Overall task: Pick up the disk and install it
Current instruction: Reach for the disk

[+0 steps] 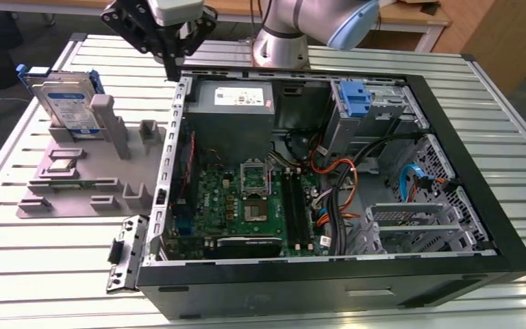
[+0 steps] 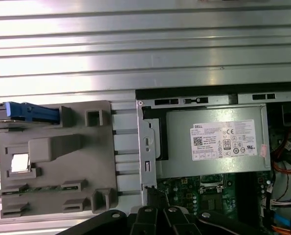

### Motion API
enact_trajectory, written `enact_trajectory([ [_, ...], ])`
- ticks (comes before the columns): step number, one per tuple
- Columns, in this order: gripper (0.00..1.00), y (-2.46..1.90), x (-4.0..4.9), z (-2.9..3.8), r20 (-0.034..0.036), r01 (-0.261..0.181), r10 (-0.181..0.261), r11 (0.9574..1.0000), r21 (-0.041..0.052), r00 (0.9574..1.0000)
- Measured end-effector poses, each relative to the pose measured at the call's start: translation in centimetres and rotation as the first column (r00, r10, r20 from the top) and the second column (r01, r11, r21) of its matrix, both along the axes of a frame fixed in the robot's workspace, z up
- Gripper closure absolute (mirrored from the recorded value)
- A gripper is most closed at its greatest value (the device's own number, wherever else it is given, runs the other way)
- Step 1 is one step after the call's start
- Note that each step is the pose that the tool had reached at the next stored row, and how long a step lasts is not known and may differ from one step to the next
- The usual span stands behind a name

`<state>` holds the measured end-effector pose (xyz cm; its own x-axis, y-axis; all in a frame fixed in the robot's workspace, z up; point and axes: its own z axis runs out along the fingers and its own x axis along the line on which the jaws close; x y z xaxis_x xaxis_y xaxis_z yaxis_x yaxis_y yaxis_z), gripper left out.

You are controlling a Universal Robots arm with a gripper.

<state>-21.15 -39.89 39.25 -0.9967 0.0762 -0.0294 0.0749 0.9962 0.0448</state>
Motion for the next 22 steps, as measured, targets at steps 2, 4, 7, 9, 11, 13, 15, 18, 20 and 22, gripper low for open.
enact_trajectory([
  [2,0.89,0.0,-0.78,-0.02,0.0015,0.0,0.0,1.0,0.0001,1.0],
  [4,0.89,0.0,-1.52,-0.04,0.0025,0.0,0.0,1.0,0.0001,1.0],
  [7,0.89,0.0,-2.6,-0.06,0.004,0.0,0.0,1.0,0.0,1.0],
  [9,0.89,0.0,-3.39,-0.08,0.0052,0.0,0.0,1.0,0.0001,1.0],
  [11,0.89,0.0,-4.21,-0.09,0.0065,0.0,0.0,1.0,0.0,1.0],
  [13,0.89,0.0,-4.89,-0.1,0.0074,0.0,0.0,1.0,0.0,1.0],
  [15,0.89,0.0,-5.24,-0.11,0.0077,0.0,0.0,1.0,0.0,1.0],
  [18,0.89,0.0,-5.32,-0.11,0.0076,0.0,0.0,1.0,0.0,1.0],
  [20,0.89,0.0,-5.34,-0.11,0.0076,0.0,0.0,1.0,0.0,1.0],
  [22,0.89,0.0,-5.36,-0.1,0.0076,0.0,0.0,1.0,0.0,1.0],
])
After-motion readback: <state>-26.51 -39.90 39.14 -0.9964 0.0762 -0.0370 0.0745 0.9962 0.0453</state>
